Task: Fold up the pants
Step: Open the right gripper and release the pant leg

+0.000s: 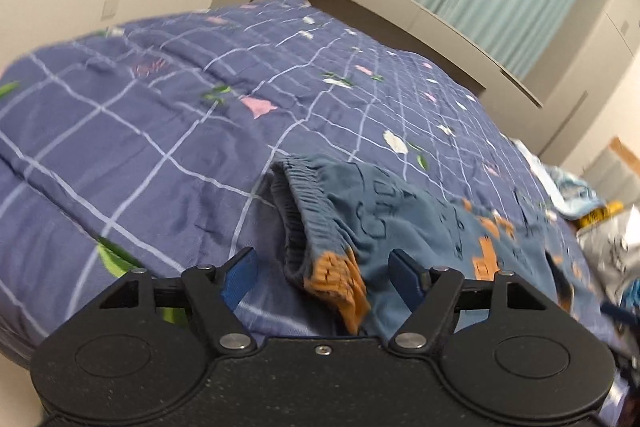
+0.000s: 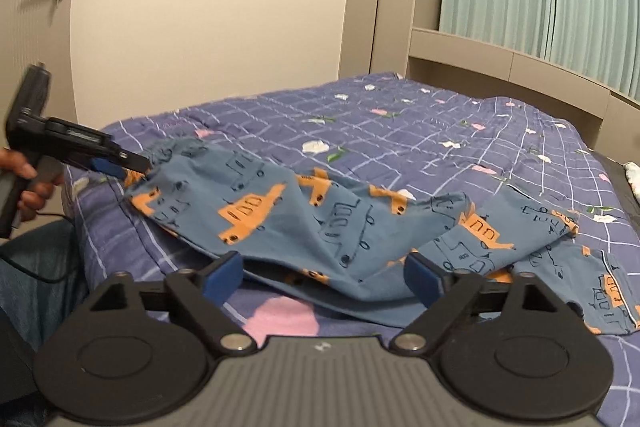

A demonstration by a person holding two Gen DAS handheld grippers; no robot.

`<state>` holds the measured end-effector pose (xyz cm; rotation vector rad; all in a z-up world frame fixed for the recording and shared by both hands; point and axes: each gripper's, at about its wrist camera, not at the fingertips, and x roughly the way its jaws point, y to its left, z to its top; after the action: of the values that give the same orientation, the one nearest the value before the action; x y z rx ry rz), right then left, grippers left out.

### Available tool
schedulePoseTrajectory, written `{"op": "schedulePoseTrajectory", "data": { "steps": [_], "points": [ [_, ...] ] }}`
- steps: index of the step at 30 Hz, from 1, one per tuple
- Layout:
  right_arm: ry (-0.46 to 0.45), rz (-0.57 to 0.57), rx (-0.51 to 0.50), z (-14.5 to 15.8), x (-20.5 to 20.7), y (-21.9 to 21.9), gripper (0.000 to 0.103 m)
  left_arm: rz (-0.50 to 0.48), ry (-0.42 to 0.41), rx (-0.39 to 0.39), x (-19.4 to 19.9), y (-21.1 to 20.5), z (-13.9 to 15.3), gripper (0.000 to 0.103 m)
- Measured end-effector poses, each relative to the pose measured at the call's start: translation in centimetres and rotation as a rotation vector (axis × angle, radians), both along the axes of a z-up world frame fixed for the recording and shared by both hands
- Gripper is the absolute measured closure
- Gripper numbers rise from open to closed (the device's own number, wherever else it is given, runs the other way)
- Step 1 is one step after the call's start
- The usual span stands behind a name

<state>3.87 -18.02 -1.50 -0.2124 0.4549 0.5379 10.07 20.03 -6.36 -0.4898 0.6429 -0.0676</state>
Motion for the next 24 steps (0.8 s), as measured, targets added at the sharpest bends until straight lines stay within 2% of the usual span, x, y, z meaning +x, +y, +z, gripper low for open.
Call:
{"op": "schedulePoseTrajectory", "data": {
  "steps": [3, 4, 5, 6, 7, 8, 9, 14, 18, 20, 22, 24],
  "points": [
    [0.003, -0.027, 0.043, -0.1, -0.3, 0.0, 0.002, 0.049, 0.016, -0.038, 0.8, -0.1, -0.1, 0.030],
    [0.004, -0.038, 0.057, -0.2, -0.3, 0.1, 0.000, 0.068, 0.022, -0.055, 0.9, -0.2, 0.0, 0.037],
    [0.005, -0.049, 0.067, -0.2, -0.4, 0.1, 0.000, 0.081, 0.029, -0.069, 1.0, -0.4, 0.1, 0.050],
    [0.008, -0.061, 0.078, -0.3, -0.4, 0.1, 0.000, 0.091, 0.049, -0.068, 1.1, -0.6, 0.3, 0.056],
    [0.012, -0.072, 0.088, -0.5, -0.5, 0.2, 0.000, 0.106, 0.067, -0.048, 1.2, -0.9, 0.6, 0.067],
    [0.018, -0.080, 0.098, -0.6, -0.5, 0.1, 0.000, 0.109, 0.071, -0.028, 1.2, -1.2, 0.9, 0.082],
    [0.023, -0.087, 0.105, -0.7, -0.5, 0.1, 0.000, 0.102, 0.062, -0.012, 1.1, -1.5, 1.4, 0.085],
    [0.038, -0.116, 0.115, -1.2, -0.9, -0.2, 0.000, 0.128, 0.025, 0.034, -0.2, -2.2, 4.2, 0.089],
    [0.033, -0.142, 0.126, -1.2, -1.2, -0.8, 0.000, 0.145, -0.035, 0.099, -2.6, -2.2, 6.7, 0.090],
    [0.029, -0.152, 0.129, -1.2, -1.4, -1.1, 0.000, 0.165, -0.059, 0.107, -3.8, -1.5, 7.6, 0.094],
    [0.026, -0.159, 0.131, -1.1, -1.6, -1.3, 0.000, 0.213, -0.085, 0.147, -4.9, -0.3, 8.4, 0.095],
    [0.024, -0.164, 0.135, -1.1, -1.8, -1.4, 0.000, 0.236, -0.081, 0.160, -5.4, 1.2, 8.7, 0.095]
  ]
}}
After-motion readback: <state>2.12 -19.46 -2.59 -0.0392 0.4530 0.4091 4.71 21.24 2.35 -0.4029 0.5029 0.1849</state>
